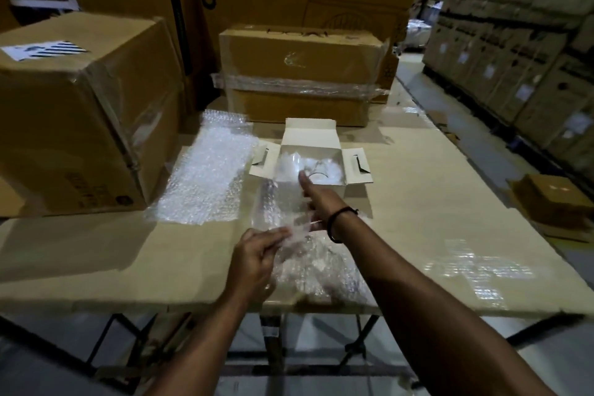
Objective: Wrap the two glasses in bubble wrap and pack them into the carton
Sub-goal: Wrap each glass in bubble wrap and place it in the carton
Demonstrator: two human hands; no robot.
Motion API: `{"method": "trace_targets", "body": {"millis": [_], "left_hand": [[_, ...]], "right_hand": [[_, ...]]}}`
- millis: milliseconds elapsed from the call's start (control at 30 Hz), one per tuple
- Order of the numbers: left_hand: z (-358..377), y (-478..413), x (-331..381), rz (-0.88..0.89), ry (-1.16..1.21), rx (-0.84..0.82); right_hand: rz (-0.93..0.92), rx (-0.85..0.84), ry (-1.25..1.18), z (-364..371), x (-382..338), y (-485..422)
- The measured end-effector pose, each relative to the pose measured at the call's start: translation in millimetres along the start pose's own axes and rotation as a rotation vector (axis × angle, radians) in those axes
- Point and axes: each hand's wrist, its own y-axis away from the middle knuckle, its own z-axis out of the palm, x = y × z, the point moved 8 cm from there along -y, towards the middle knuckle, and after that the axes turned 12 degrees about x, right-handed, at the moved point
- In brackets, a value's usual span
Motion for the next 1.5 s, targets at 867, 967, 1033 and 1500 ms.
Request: {"method": "trace_targets", "body": {"millis": [867, 967, 1033, 1500], "left_hand": [[23.8, 20.7, -5.2, 0.16, -0.348, -0.141], [28.1, 28.2, -16.3, 0.12, -0.485, -0.209], [27.9, 29.7, -22.6, 0.108, -0.593, -0.213], [-10.1, 12.5, -28.7, -0.175, -0.607, 0.108]], "right_hand": [[-0.117, 0.53, 0.386, -139.2, 74.0, -11.1], [-0.104, 0.491, 0.451, -129.6, 85.4, -3.3], [-0.098, 0.473, 0.515, -124.7, 93.8, 1.8], [-0.513, 0.072, 1.26, -50.0, 103.7, 15.9]]}}
